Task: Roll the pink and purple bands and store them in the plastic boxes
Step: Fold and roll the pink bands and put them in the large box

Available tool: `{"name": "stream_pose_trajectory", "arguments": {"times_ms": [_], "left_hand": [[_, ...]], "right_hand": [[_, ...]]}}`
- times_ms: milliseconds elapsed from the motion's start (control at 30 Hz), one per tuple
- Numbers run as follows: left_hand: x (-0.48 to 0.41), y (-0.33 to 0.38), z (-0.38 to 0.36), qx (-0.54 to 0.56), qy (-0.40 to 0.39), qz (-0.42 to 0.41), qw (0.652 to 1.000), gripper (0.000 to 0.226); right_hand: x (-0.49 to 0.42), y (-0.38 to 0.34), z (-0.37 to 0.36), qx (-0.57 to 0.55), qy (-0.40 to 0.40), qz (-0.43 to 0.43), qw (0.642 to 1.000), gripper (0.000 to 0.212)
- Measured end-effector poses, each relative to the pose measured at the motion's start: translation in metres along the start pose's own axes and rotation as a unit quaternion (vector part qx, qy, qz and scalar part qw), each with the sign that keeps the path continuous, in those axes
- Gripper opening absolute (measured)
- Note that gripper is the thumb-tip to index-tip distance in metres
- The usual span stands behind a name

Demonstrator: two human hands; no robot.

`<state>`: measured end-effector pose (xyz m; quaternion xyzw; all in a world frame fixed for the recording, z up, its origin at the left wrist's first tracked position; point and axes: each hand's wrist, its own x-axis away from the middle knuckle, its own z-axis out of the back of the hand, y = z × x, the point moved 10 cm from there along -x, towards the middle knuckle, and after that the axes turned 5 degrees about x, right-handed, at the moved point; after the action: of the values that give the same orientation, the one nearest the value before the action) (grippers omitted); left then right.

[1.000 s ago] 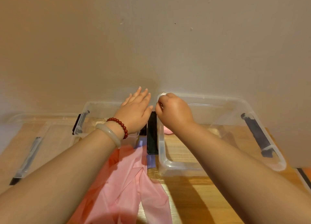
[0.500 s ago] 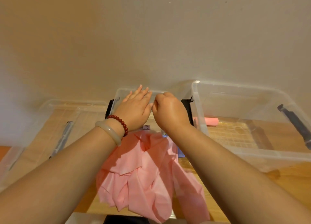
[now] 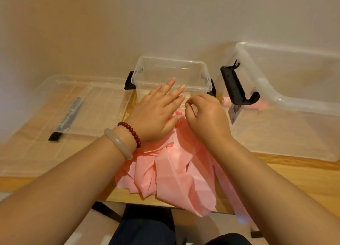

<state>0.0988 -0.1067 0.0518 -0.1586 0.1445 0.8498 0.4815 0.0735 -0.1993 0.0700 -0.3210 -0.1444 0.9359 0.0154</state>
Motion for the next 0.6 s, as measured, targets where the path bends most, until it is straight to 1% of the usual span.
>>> {"name": "stream_pose_trajectory", "arguments": {"times_ms": [67,133,200,267,300,367,400,433,533,600], "left_hand": [[0.009,0.008,-0.008,0.011,-0.009,0.004,1.000,0.065],[0.019,0.013,-0.018,0.031,-0.035,0.022,0.999,0.065],[0.030,0.012,-0.027,0.045,-0.065,0.045,0.996,0.061],[0.041,0.011,-0.037,0.039,-0.108,0.059,0.992,0.060],[0.047,0.011,-0.042,0.032,-0.133,0.062,0.989,0.062],[0.057,0.011,-0.048,0.021,-0.162,0.072,0.984,0.066],[0.060,0.010,-0.048,0.022,-0.165,0.082,0.983,0.066],[0.063,0.008,-0.047,0.028,-0.166,0.092,0.981,0.065],[0.070,0.007,-0.045,0.044,-0.171,0.107,0.978,0.060],[0.072,0.006,-0.044,0.044,-0.172,0.110,0.978,0.056]], "right_hand": [[0.011,0.006,-0.001,0.021,-0.001,-0.014,1.000,0.022],[0.023,0.008,-0.007,0.053,-0.031,-0.025,0.998,0.022],[0.037,0.014,-0.008,0.063,-0.059,-0.058,0.995,0.023],[0.052,0.022,-0.006,0.058,-0.085,-0.096,0.990,0.029],[0.061,0.024,-0.006,0.057,-0.109,-0.108,0.987,0.035],[0.081,0.026,-0.016,0.072,-0.182,-0.113,0.974,0.049],[0.090,0.026,-0.021,0.077,-0.209,-0.111,0.969,0.054],[0.095,0.025,-0.022,0.079,-0.217,-0.110,0.967,0.052],[0.096,0.026,-0.012,0.091,-0.173,-0.105,0.975,0.032],[0.093,0.027,-0.003,0.109,-0.133,-0.103,0.980,0.026]]}}
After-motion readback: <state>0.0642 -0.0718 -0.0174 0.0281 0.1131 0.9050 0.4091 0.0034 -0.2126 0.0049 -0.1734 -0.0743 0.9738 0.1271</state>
